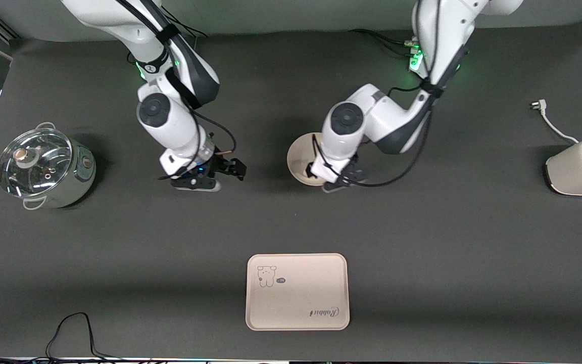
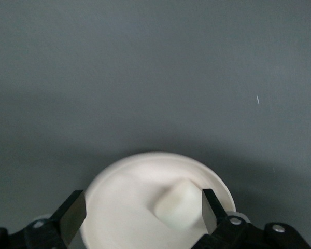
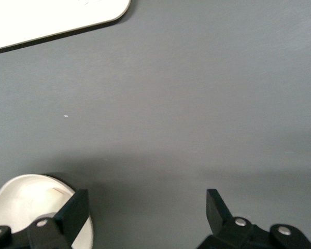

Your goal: Place bun in plate and plate on tray

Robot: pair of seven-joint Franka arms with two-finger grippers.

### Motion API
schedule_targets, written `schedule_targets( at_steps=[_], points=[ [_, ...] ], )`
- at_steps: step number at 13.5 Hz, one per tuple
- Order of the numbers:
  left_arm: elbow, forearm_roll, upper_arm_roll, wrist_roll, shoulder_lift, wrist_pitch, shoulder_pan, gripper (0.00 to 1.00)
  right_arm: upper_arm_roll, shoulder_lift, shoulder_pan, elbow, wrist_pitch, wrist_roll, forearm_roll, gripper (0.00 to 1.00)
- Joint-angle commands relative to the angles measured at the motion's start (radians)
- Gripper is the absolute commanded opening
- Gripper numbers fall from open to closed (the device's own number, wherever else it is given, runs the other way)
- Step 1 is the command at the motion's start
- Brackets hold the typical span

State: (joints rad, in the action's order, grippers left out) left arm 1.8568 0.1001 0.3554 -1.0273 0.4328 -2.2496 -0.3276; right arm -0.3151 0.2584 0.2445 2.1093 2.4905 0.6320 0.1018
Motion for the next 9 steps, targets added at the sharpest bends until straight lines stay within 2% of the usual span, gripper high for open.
schedule_targets(
  at_steps=[1, 2, 3, 6, 7, 9],
  points=[
    [-0.039, 0.003, 0.004, 0.172, -0.103, 0.154, 0.132, 1.00, -0.050, 0.088, 0.018, -0.014, 0.103, 0.054, -0.004, 1.00],
    [-0.050, -0.003, -0.012, 0.249, -0.139, 0.213, 0.163, 1.00, -0.059, 0.123, 0.044, -0.011, 0.158, 0.092, -0.014, 1.00],
    [-0.050, -0.014, -0.060, 0.333, -0.175, 0.244, 0.166, 1.00, -0.061, 0.146, 0.073, -0.006, 0.216, 0.136, -0.017, 1.00],
    [-0.041, -0.111, -0.309, 0.627, -0.252, 0.300, 0.090, 1.00, -0.061, 0.212, 0.151, -0.003, 0.295, 0.204, -0.051, 1.00],
    [-0.041, -0.111, -0.384, 0.692, -0.262, 0.323, 0.056, 1.00, -0.061, 0.216, 0.171, -0.003, 0.298, 0.260, -0.092, 1.00],
    [-0.042, -0.111, -0.455, 0.763, -0.298, 0.378, 0.059, 1.00, -0.061, 0.237, 0.179, 0.001, 0.297, 0.409, -0.259, 1.00]
  ],
)
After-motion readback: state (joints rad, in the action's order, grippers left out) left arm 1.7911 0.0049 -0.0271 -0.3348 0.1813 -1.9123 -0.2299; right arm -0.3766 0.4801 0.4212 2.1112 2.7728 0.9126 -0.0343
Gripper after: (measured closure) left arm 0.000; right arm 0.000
